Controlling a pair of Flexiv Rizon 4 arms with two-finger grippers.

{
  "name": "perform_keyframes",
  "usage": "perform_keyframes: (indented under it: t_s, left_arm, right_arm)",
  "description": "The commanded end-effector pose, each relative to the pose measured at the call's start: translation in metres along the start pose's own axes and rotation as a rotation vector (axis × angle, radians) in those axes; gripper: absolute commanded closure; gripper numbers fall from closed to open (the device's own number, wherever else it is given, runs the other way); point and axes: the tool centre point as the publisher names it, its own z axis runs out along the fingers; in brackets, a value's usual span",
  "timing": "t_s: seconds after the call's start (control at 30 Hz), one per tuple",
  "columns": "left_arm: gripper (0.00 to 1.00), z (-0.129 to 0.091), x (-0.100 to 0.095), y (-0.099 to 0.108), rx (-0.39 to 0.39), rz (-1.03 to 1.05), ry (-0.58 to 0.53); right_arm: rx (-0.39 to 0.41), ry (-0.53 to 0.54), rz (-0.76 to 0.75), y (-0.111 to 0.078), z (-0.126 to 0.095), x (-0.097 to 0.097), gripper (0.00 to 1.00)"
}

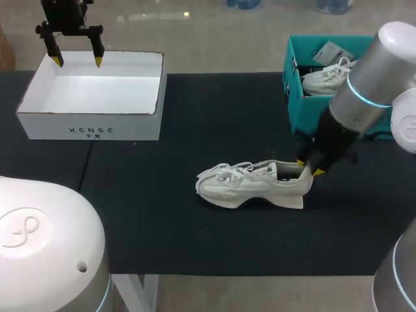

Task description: Take the shoe out of the shoebox, open the shoe tongue, remove and reinsert the insole, then place the shoe into the shoebox

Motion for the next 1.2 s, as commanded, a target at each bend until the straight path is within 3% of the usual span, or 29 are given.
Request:
perform_keyframes:
  t_s: [0.03,0.1,0.2,0.3,0.37,0.43,0.47,1.1,1.17,1.2]
  left_arm:
    - [0.0,0.0,0.0,0.0,-0.001,0.0,-0.002]
    - [0.0,0.0,0.0,0.0,-0.001,0.0,-0.002]
    - [0.0,0.0,0.0,0.0,-0.001,0.0,-0.002]
    - [0.0,0.0,0.0,0.0,-0.001,0.0,-0.002]
    - [0.0,0.0,0.0,0.0,-0.001,0.0,-0.002]
    - [0.0,0.0,0.0,0.0,-0.001,0.0,-0.002]
    - [0.0,0.0,0.0,0.0,-0.001,0.0,-0.002]
    - [0.0,0.0,0.0,0.0,-0.001,0.0,-0.002]
    - [0.0,0.0,0.0,0.0,-0.001,0.0,-0.002]
    - [0.0,0.0,0.0,0.0,-0.001,0.0,-0.002]
  right_arm:
    - [-0.024,0.006,-0.046,-0.006,-0.038,0.008,0.0]
    - [-0.009,0.017,-0.116,-0.005,-0.053,0.017,0.0]
    - [0.045,0.023,-0.353,-0.001,-0.071,0.032,0.0]
    - [0.142,-0.027,-0.75,-0.005,-0.08,0.049,0.0]
    - [0.22,-0.02,-1.074,-0.018,-0.078,0.057,0.0]
    - [0.286,0.092,-1.324,-0.035,-0.079,0.057,0.0]
    - [0.303,0.075,-1.389,-0.041,-0.078,0.053,0.0]
    - [0.303,0.075,-1.389,-0.041,-0.078,0.053,0.0]
    - [0.33,0.019,-1.533,-0.036,-0.085,0.042,0.0]
    - [0.3,-0.013,-1.629,-0.037,-0.09,0.038,0.0]
